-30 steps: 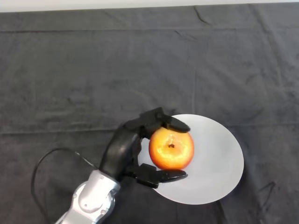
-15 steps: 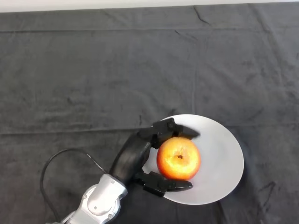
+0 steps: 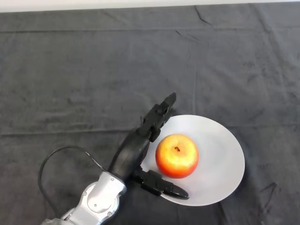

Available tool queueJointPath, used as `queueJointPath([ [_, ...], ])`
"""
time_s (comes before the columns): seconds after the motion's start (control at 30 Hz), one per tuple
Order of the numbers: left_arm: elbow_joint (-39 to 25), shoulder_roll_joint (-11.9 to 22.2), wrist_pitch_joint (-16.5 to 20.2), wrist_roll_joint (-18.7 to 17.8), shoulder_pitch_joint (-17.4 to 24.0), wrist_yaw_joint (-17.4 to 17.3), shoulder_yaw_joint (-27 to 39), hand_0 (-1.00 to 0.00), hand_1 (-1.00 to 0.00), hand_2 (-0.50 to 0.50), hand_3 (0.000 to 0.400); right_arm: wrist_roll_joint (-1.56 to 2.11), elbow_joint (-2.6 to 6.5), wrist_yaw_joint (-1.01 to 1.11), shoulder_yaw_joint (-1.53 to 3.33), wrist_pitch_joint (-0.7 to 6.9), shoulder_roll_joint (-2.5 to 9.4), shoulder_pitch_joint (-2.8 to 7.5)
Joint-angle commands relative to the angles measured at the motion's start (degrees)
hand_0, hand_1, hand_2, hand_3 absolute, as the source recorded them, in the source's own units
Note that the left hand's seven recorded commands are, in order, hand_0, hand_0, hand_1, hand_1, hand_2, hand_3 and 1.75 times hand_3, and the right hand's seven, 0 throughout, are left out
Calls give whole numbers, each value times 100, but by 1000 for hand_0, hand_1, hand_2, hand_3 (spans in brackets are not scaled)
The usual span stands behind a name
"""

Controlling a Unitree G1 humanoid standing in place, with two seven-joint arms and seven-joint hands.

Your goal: Move the apple to the plate

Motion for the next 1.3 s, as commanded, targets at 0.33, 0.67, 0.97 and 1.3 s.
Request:
queueJointPath([
  [0.33,52,655,-409,-201,-202,-116,423,0,0,0,0,1,-39,-21,-35,25,-121,-16],
  [0.67,147,833,-752,-303,-95,-24,973,0,0,0,0,0,-38,-20,-35,27,-121,-16],
  [0.97,225,1068,-980,-538,-6,-103,1498,0,0,0,0,0,-38,-18,-35,29,-121,-16],
  [1.3,545,1426,-1384,-1166,135,-463,2310,0,0,0,0,0,-36,-16,-35,31,-121,-16],
])
